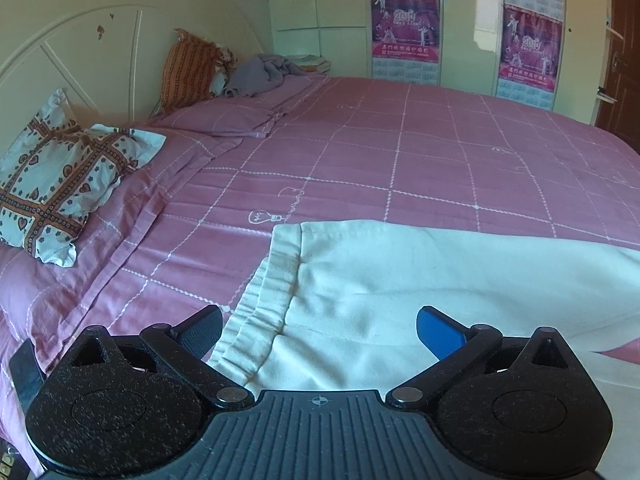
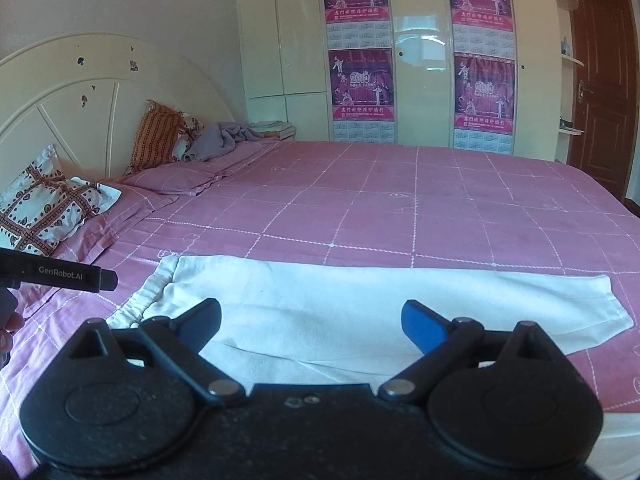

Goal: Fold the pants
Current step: 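Lower both grippers onto the white pants and close them on the fabric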

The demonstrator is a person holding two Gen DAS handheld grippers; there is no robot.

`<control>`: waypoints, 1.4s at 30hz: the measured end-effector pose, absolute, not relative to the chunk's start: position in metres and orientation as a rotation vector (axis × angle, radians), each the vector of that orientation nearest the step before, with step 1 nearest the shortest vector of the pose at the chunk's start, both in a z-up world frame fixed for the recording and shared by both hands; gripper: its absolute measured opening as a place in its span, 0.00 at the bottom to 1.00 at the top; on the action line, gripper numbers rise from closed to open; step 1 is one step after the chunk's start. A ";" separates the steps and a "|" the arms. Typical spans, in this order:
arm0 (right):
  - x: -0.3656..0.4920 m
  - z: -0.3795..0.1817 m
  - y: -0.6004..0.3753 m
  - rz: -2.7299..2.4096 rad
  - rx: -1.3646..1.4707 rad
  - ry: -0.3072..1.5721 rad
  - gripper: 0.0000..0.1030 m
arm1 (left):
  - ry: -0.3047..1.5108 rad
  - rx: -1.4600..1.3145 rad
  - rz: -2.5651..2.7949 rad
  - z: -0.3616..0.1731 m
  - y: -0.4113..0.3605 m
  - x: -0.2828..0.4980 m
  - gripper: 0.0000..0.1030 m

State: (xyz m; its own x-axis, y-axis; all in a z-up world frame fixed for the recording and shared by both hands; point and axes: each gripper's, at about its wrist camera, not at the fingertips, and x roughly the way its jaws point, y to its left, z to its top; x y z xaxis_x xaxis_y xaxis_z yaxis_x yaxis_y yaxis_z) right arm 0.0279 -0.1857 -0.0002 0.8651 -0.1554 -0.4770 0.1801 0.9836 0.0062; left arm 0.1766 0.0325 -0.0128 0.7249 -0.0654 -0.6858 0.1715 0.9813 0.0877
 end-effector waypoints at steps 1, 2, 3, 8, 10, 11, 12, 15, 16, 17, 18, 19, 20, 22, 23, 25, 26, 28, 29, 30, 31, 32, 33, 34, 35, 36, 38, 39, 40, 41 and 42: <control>0.037 -0.003 -0.187 -0.166 0.049 0.504 0.90 | 0.758 0.151 -0.123 -0.018 0.033 0.187 1.00; 0.048 -0.008 -0.190 -0.154 0.047 0.518 0.89 | 0.763 0.157 -0.112 -0.023 0.033 0.197 1.00; 0.058 -0.013 -0.191 -0.143 0.041 0.531 0.88 | 0.770 0.166 -0.102 -0.029 0.033 0.209 1.00; 0.110 -0.036 -0.197 -0.072 -0.011 0.592 0.85 | 0.823 0.180 -0.064 -0.057 0.036 0.265 1.00; 0.130 -0.046 -0.199 -0.047 -0.022 0.620 0.84 | 0.852 0.168 -0.057 -0.070 0.039 0.285 1.00; 0.139 -0.051 -0.200 -0.037 -0.026 0.632 0.84 | 0.861 0.171 -0.054 -0.076 0.039 0.294 1.00; 0.149 -0.056 -0.201 -0.020 -0.030 0.642 0.84 | 0.866 0.176 -0.047 -0.082 0.039 0.301 1.00; 0.177 -0.071 -0.205 -0.008 -0.052 0.675 0.84 | 0.882 0.192 -0.032 -0.099 0.040 0.326 1.00; 0.185 -0.075 -0.207 -0.005 -0.051 0.682 0.84 | 0.887 0.192 -0.031 -0.106 0.042 0.335 1.00; 0.194 -0.081 -0.210 0.000 -0.048 0.693 0.84 | 0.895 0.190 -0.026 -0.111 0.043 0.343 1.00; 0.203 -0.086 -0.213 0.007 -0.044 0.705 0.84 | 0.902 0.188 -0.023 -0.117 0.044 0.350 1.00; 0.214 -0.091 -0.216 0.021 -0.043 0.715 0.84 | 0.909 0.184 -0.024 -0.122 0.045 0.357 1.00; 0.223 -0.095 -0.217 0.028 -0.046 0.725 0.84 | 0.915 0.181 -0.022 -0.127 0.047 0.364 1.00; 0.242 -0.105 -0.224 0.039 -0.059 0.745 0.84 | 0.928 0.178 -0.027 -0.137 0.048 0.375 1.00; 0.252 -0.109 -0.226 0.045 -0.065 0.752 0.84 | 0.938 0.174 -0.029 -0.142 0.049 0.380 1.00; 0.272 -0.116 -0.232 0.055 -0.070 0.777 0.84 | 0.951 0.162 -0.037 -0.151 0.050 0.388 1.00; 0.281 -0.119 -0.234 0.061 -0.074 0.791 0.84 | 0.958 0.155 -0.045 -0.155 0.051 0.391 0.89; 0.302 -0.127 -0.240 0.065 -0.097 0.820 0.81 | 0.985 0.106 -0.093 -0.164 0.054 0.396 0.74; 0.309 -0.129 -0.241 0.064 -0.106 0.827 0.78 | 0.982 0.083 -0.097 -0.165 0.055 0.396 0.69; 0.318 -0.131 -0.244 0.069 -0.113 0.834 0.78 | 0.978 0.071 -0.108 -0.165 0.054 0.397 0.65; 0.325 -0.133 -0.246 0.074 -0.118 0.841 0.78 | 0.972 0.059 -0.134 -0.166 0.054 0.397 0.56; 0.332 -0.136 -0.248 0.077 -0.128 0.850 0.78 | 0.970 0.065 -0.132 -0.166 0.052 0.397 0.54; 0.338 -0.139 -0.250 0.088 -0.144 0.871 0.78 | 0.967 0.071 -0.137 -0.167 0.050 0.397 0.51; 0.344 -0.142 -0.251 0.098 -0.158 0.889 0.80 | 0.963 0.081 -0.149 -0.168 0.049 0.395 0.47; 0.348 -0.144 -0.250 0.109 -0.169 0.893 0.83 | 0.957 0.094 -0.152 -0.168 0.047 0.394 0.43; 0.350 -0.145 -0.250 0.124 -0.177 0.896 0.83 | 0.951 0.105 -0.150 -0.167 0.045 0.392 0.41; 0.352 -0.145 -0.249 0.153 -0.192 0.909 0.69 | 0.946 0.109 -0.142 -0.167 0.042 0.389 0.35; 0.352 -0.144 -0.248 0.180 -0.195 0.917 0.62 | 0.945 0.110 -0.137 -0.165 0.042 0.387 0.34; 0.351 -0.142 -0.248 0.200 -0.184 0.926 0.35 | 0.944 0.108 -0.132 -0.165 0.042 0.386 0.32; 0.349 -0.139 -0.245 0.218 -0.172 0.935 0.15 | 0.943 0.103 -0.127 -0.164 0.042 0.385 0.30; 0.346 -0.137 -0.242 0.213 -0.181 0.935 0.14 | 0.944 0.096 -0.123 -0.162 0.042 0.383 0.28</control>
State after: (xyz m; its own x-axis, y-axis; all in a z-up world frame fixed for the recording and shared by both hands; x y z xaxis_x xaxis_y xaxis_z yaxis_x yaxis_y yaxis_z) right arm 0.3456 -0.2415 -0.1367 0.5759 0.1026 -0.8110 -0.2587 0.9640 -0.0617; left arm 0.3835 0.0422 -0.1619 0.5805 -0.0626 -0.8119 0.1469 0.9887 0.0288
